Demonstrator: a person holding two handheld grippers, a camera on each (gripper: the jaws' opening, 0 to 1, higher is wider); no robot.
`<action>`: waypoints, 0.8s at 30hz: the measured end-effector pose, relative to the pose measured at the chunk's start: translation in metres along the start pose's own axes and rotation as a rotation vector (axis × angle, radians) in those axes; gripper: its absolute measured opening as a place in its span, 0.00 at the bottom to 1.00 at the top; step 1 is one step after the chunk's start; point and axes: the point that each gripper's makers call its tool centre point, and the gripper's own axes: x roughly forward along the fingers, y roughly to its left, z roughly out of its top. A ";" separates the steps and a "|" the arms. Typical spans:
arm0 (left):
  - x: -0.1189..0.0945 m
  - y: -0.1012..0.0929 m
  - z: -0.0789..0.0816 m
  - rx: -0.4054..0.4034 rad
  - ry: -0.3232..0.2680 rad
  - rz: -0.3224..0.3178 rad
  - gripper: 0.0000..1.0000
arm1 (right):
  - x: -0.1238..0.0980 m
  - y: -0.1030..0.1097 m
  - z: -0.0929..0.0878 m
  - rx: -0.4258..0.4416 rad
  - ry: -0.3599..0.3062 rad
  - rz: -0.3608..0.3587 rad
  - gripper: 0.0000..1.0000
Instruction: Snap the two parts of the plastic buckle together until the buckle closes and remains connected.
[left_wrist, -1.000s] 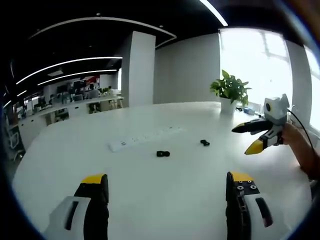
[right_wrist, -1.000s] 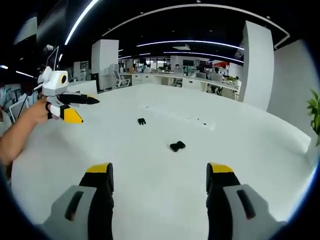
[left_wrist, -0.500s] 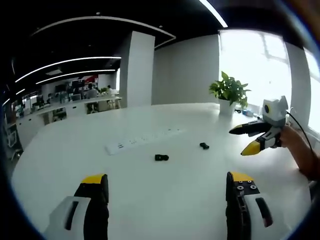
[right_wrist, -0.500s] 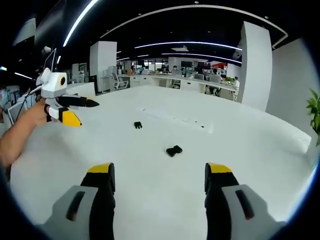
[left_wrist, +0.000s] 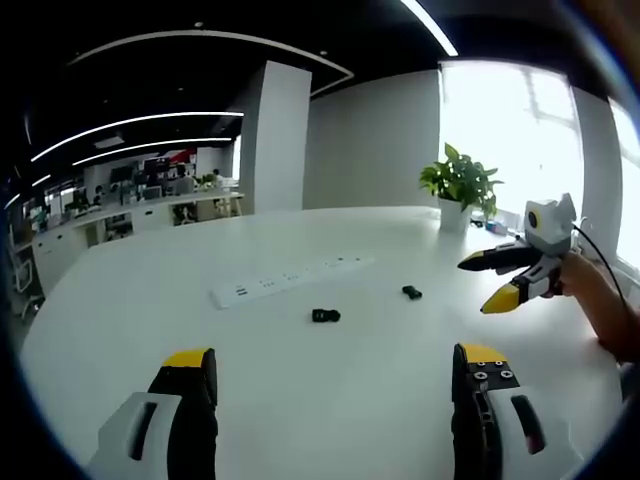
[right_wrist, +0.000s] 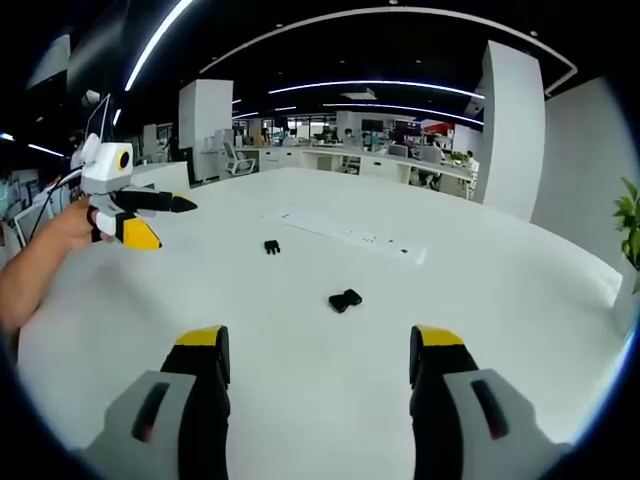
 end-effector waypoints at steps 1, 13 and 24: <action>0.001 0.000 0.000 0.002 0.001 0.000 0.99 | 0.000 0.000 0.000 0.000 -0.001 -0.001 0.73; 0.006 0.003 -0.007 0.015 0.019 0.006 0.99 | 0.009 -0.004 0.005 -0.012 -0.001 -0.004 0.73; 0.016 0.007 -0.011 0.009 0.041 -0.003 0.99 | 0.014 -0.007 0.000 0.006 0.011 0.000 0.72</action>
